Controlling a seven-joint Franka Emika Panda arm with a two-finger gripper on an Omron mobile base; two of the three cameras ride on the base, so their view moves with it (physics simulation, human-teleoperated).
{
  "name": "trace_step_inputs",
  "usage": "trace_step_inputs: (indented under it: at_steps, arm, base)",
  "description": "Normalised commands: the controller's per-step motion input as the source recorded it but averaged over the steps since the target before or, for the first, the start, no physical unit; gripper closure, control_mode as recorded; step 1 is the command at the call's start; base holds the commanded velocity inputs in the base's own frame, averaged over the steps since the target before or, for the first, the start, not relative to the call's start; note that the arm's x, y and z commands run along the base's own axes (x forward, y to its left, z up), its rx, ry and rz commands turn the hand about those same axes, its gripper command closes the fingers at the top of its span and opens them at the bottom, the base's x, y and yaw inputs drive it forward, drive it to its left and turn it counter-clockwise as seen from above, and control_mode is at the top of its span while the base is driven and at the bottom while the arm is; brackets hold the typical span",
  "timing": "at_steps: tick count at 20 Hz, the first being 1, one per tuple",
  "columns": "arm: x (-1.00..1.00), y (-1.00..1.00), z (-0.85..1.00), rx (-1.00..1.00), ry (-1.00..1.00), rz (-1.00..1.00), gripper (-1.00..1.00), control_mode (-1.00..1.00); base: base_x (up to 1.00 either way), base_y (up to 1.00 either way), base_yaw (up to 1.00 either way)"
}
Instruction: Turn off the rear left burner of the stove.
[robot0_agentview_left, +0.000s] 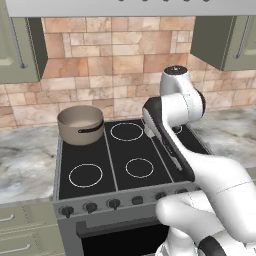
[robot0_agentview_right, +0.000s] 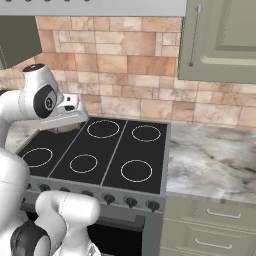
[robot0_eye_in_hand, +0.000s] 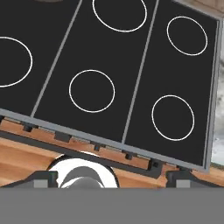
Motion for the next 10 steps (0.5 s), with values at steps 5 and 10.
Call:
trace_step_inputs:
  at_steps: [5, 10]
  arm:
    - [-0.10, 0.83, -0.23, -0.27, 0.01, 0.45, -1.00, -1.00]
    - [-0.07, 0.67, -0.19, -0.23, 0.02, 0.53, -1.00, -1.00]
  base:
    - [0.00, 0.00, 0.00]
    - [0.00, 0.00, 0.00]
